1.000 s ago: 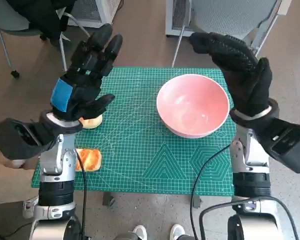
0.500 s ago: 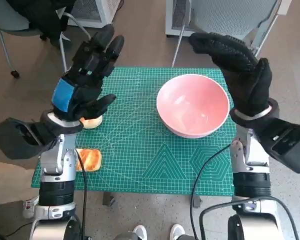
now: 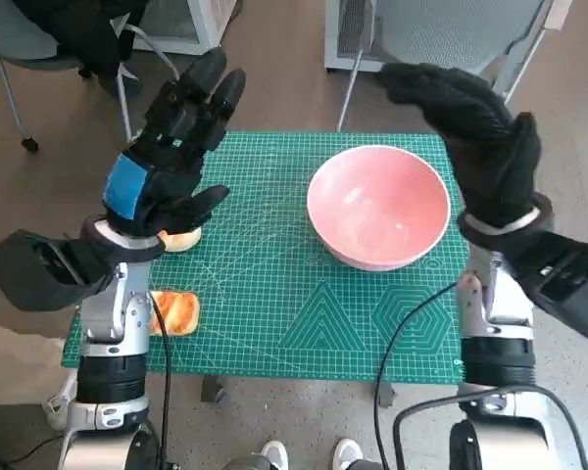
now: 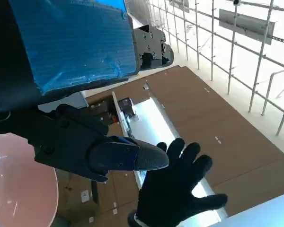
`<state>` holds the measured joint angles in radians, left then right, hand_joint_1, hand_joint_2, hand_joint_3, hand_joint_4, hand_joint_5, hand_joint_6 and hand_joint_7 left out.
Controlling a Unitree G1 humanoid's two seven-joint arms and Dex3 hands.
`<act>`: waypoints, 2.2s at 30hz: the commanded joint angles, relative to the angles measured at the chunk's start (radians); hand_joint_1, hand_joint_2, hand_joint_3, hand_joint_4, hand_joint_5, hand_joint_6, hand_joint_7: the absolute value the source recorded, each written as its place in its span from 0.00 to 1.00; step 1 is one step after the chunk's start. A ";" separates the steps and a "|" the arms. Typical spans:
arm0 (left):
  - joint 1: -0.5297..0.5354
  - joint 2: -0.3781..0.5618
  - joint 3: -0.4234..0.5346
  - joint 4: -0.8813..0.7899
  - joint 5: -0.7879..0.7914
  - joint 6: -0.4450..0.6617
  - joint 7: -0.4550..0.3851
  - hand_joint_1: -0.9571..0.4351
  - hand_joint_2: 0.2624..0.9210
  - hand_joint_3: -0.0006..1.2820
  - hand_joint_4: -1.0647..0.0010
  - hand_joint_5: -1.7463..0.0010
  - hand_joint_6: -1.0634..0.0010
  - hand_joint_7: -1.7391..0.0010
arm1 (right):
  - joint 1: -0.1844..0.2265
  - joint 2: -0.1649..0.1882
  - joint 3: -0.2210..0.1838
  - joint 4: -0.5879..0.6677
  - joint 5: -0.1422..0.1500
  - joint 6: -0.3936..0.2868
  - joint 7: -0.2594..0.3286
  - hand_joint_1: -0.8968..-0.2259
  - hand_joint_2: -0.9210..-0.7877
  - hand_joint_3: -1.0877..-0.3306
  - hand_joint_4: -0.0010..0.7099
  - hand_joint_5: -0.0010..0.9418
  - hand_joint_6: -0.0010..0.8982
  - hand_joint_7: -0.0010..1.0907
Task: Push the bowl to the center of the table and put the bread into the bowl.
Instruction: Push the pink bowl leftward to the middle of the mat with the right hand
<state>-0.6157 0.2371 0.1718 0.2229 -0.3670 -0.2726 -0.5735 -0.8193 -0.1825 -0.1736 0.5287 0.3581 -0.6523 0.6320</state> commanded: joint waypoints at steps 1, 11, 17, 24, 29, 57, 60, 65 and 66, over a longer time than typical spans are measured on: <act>0.003 0.002 0.001 -0.015 -0.010 0.003 -0.001 0.22 1.00 0.19 0.91 1.00 0.89 0.87 | -0.007 -0.020 -0.025 0.052 0.010 -0.014 0.003 0.29 0.00 0.45 0.13 0.00 0.04 0.26; 0.014 -0.002 0.000 -0.022 -0.003 -0.001 0.009 0.22 1.00 0.19 0.91 1.00 0.89 0.88 | -0.064 -0.073 -0.083 0.244 -0.026 -0.067 -0.038 0.33 0.00 0.38 0.08 0.00 0.03 0.26; 0.018 -0.003 0.001 -0.024 0.000 -0.006 0.017 0.22 1.00 0.20 0.91 1.00 0.89 0.88 | -0.093 -0.107 -0.094 0.361 -0.069 -0.077 -0.101 0.35 0.00 0.31 0.05 0.00 0.01 0.25; 0.018 -0.003 0.004 -0.014 -0.005 -0.009 0.015 0.22 1.00 0.20 0.91 1.00 0.89 0.88 | -0.123 -0.135 -0.095 0.490 -0.118 -0.064 -0.169 0.36 0.00 0.28 0.03 0.00 0.00 0.21; 0.017 -0.005 0.003 -0.009 -0.005 -0.012 0.015 0.22 1.00 0.20 0.91 1.00 0.89 0.88 | -0.146 -0.155 -0.094 0.591 -0.151 -0.035 -0.220 0.36 0.00 0.28 0.03 0.00 0.00 0.19; 0.031 0.000 0.009 -0.029 -0.008 -0.001 0.021 0.21 1.00 0.20 0.91 1.00 0.88 0.89 | -0.137 -0.178 -0.113 0.792 -0.223 0.265 -0.376 0.42 0.00 0.21 0.02 0.00 0.01 0.14; 0.032 0.001 0.010 -0.032 -0.009 0.002 0.022 0.22 1.00 0.20 0.91 1.00 0.88 0.89 | -0.132 -0.175 -0.113 0.795 -0.225 0.292 -0.386 0.42 0.00 0.21 0.02 0.00 0.02 0.13; 0.034 0.002 0.011 -0.036 -0.012 0.007 0.023 0.22 1.00 0.20 0.91 1.00 0.88 0.89 | -0.124 -0.169 -0.115 0.796 -0.227 0.325 -0.397 0.41 0.00 0.26 0.02 0.00 0.03 0.12; 0.035 0.002 0.011 -0.038 -0.012 0.009 0.024 0.22 1.00 0.20 0.91 1.00 0.88 0.89 | -0.122 -0.168 -0.117 0.797 -0.227 0.333 -0.399 0.41 0.00 0.26 0.02 0.00 0.04 0.11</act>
<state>-0.5887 0.2326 0.1749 0.2090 -0.3675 -0.2708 -0.5564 -0.9761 -0.3530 -0.2842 1.3069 0.1390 -0.3571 0.2476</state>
